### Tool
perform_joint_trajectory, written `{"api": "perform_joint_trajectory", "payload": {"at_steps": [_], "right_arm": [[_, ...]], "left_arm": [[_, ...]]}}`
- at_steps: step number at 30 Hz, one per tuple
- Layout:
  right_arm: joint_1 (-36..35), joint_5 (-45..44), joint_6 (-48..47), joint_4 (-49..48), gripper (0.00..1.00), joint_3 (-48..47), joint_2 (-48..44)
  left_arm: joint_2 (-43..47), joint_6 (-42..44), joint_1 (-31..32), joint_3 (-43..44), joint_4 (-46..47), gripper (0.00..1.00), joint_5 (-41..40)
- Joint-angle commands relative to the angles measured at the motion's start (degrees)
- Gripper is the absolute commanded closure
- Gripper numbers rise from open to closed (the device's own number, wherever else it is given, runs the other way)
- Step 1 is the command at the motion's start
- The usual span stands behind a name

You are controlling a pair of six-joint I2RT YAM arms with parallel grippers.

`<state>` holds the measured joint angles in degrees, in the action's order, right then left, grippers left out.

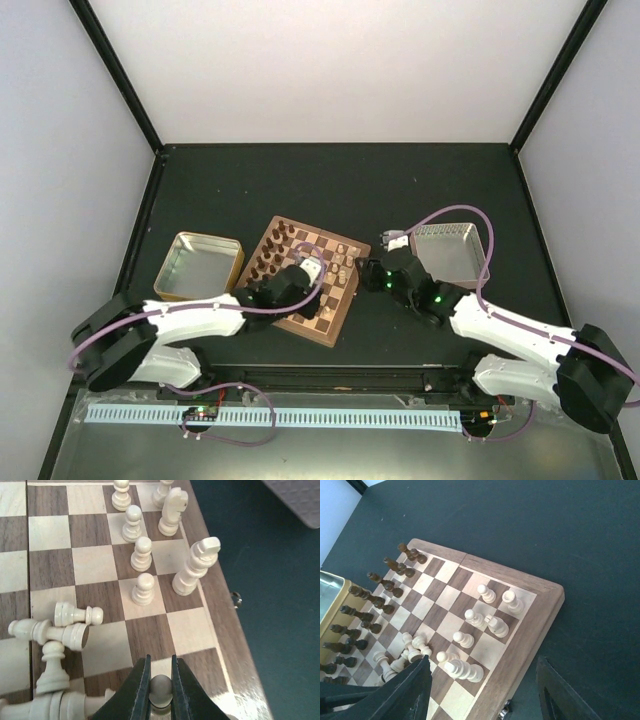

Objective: Set up the chess pieces on the board
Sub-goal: Place the chess piece on the chessboard.

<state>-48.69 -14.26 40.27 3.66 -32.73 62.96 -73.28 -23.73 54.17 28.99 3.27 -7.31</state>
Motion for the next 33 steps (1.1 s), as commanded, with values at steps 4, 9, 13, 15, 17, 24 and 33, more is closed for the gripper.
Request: {"api": "perform_joint_trajectory", "payload": {"at_steps": [4, 9, 13, 15, 17, 24, 33], "right_arm": [[0.7, -0.1, 1.8, 0.0, 0.42, 1.5, -1.2], [0.7, -0.5, 1.7, 0.2, 0.42, 1.8, -2.1], [0.8, -0.5, 1.7, 0.3, 0.42, 2.0, -2.3], [0.8, -0.5, 1.7, 0.3, 0.42, 2.1, -2.2], [0.9, -0.4, 1.8, 0.2, 0.42, 2.1, -2.0], [0.9, -0.1, 1.7, 0.1, 0.42, 1.6, -1.4], [1.0, 0.5, 1.6, -0.1, 0.42, 1.2, -0.3]], "left_arm": [[-7.1, 5.4, 2.2, 6.5, 6.5, 0.98, -8.1], [-9.8, 6.1, 2.2, 8.8, 5.1, 0.98, -9.4], [-11.9, 6.1, 2.2, 9.3, 4.8, 0.98, -9.1], [-12.6, 6.0, 2.2, 9.5, 4.4, 0.98, -8.7], [-13.0, 5.9, 2.2, 9.5, 4.4, 0.98, -8.2], [-15.2, 5.7, 2.1, 10.4, 3.0, 0.99, -8.2], [-16.4, 5.5, 2.1, 11.2, 1.5, 0.97, -7.7]]}}
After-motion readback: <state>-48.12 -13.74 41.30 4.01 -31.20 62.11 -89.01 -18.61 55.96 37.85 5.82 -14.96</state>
